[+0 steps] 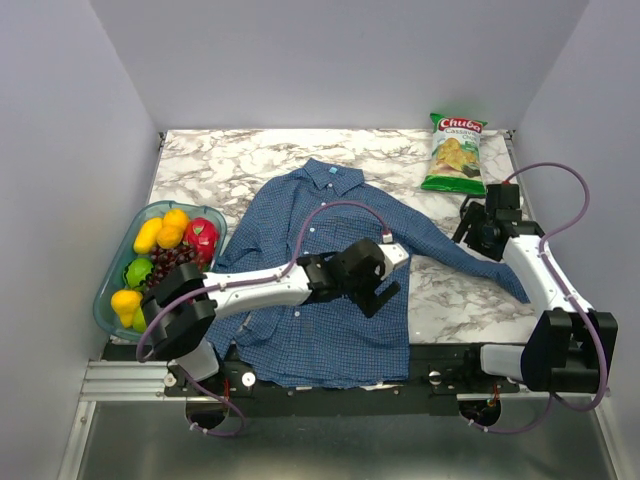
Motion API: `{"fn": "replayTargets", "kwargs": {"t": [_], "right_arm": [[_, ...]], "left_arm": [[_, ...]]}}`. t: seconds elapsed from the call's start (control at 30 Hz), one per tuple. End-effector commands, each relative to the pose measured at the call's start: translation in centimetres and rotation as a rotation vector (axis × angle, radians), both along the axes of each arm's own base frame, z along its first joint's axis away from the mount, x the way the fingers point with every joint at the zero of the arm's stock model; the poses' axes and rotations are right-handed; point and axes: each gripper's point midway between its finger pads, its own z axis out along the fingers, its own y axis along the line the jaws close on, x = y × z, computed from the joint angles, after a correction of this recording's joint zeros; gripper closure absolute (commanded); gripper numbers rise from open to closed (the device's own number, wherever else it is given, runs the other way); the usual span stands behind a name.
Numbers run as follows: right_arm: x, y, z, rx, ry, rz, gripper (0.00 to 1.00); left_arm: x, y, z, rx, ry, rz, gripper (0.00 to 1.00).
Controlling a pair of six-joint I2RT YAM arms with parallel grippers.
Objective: Pin the brooch onto the clothing
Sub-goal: Flatten out the clothes at the center of the board.
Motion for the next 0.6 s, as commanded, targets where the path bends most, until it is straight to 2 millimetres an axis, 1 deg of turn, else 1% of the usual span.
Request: {"fn": "replayTargets", "kwargs": {"t": [0.0, 0.07, 0.17, 0.2, 0.23, 0.27, 0.33, 0.4, 0.47, 0.5, 0.57], "right_arm": [[0.5, 0.0, 0.1, 0.008, -0.028, -0.027, 0.22], [0.6, -0.2, 0.5, 0.000, -0.044, -0.041, 0.22], [0.7, -0.1, 1.1, 0.006, -0.069, -0.040, 0.21], [0.7, -0.1, 1.1, 0.009, -0.079, -0.038, 0.21], [0.7, 0.0, 1.2, 0.012, -0.088, -0.036, 0.21], [0.8, 0.1, 1.5, 0.016, -0.100, -0.028, 0.21], [0.7, 0.1, 1.5, 0.011, -0.103, -0.022, 0.21], [0.6, -0.1, 1.7, -0.003, -0.105, -0.016, 0.21], [0.4, -0.4, 1.7, -0.026, -0.101, -0.017, 0.21], [0.2, -0.6, 1.6, -0.033, -0.097, -0.020, 0.21], [0.0, -0.8, 1.6, -0.047, -0.098, -0.020, 0.21]], "left_arm": [[-1.7, -1.0, -1.0, 0.057, -0.010, 0.036, 0.04], [-3.2, -1.4, -2.7, 0.060, 0.042, 0.048, 0.04], [-4.6, -2.2, -4.4, 0.016, 0.102, 0.073, 0.04], [-5.0, -2.5, -4.6, 0.009, 0.103, 0.071, 0.04], [-5.0, -3.0, -4.5, -0.001, 0.095, 0.073, 0.04], [-5.0, -3.2, -5.0, 0.008, 0.091, 0.080, 0.04], [-4.9, -3.8, -5.0, 0.008, 0.060, 0.084, 0.04], [-5.1, -3.8, -5.7, 0.022, 0.054, 0.084, 0.05], [-5.7, -3.8, -6.8, 0.029, 0.066, 0.080, 0.07], [-6.1, -3.8, -7.1, 0.026, 0.079, 0.081, 0.11], [-7.1, -3.9, -8.0, 0.017, 0.096, 0.063, 0.13]]}}
